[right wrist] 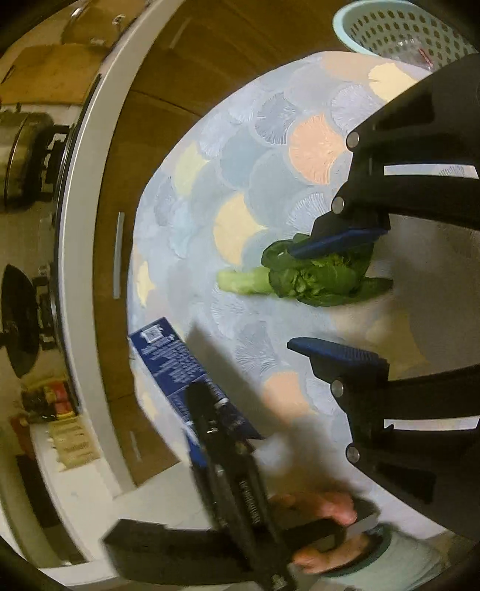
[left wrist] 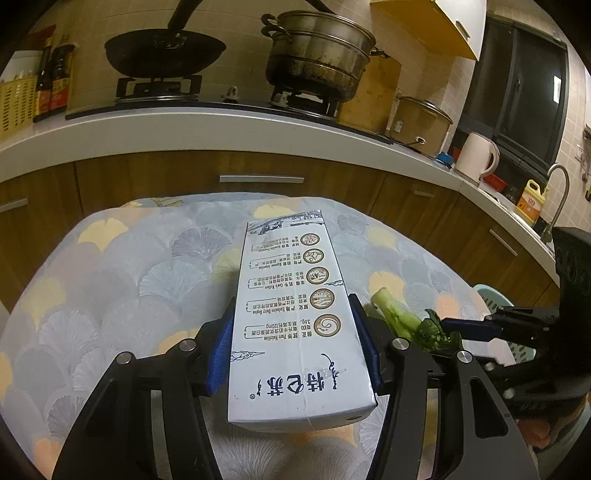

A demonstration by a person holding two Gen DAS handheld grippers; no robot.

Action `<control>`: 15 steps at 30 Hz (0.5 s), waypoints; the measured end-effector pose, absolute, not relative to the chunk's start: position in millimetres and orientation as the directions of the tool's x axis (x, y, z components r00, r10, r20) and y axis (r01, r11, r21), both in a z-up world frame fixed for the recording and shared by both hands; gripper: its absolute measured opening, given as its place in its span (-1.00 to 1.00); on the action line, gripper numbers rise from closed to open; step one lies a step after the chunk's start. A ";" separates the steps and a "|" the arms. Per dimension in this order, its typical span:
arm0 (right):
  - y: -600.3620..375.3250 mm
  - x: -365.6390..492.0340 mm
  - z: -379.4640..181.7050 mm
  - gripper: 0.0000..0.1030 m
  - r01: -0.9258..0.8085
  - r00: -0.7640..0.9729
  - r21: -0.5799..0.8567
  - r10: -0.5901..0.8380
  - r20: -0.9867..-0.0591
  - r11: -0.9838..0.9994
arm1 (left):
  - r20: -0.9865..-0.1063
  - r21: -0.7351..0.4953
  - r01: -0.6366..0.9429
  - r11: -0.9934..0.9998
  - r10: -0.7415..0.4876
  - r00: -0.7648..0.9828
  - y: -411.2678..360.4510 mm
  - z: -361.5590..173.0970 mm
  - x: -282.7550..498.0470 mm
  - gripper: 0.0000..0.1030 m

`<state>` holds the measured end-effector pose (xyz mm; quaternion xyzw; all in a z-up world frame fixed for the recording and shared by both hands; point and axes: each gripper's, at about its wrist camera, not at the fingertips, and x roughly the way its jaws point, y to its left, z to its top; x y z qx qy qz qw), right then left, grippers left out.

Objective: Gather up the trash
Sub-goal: 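Grasp the blue milk carton with the left tool while the right tool grasps the greens, then carry the carton and greens over the wastebasket and open both tools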

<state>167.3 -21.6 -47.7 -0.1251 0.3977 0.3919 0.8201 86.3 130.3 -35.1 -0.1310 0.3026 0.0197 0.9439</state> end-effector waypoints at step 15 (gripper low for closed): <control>-9.6 175.7 -66.9 -0.33 -0.674 0.489 -0.018 0.428 -0.760 0.739 | -0.571 -0.246 -0.113 0.963 -0.049 0.820 132.4 -35.1 86.6 0.05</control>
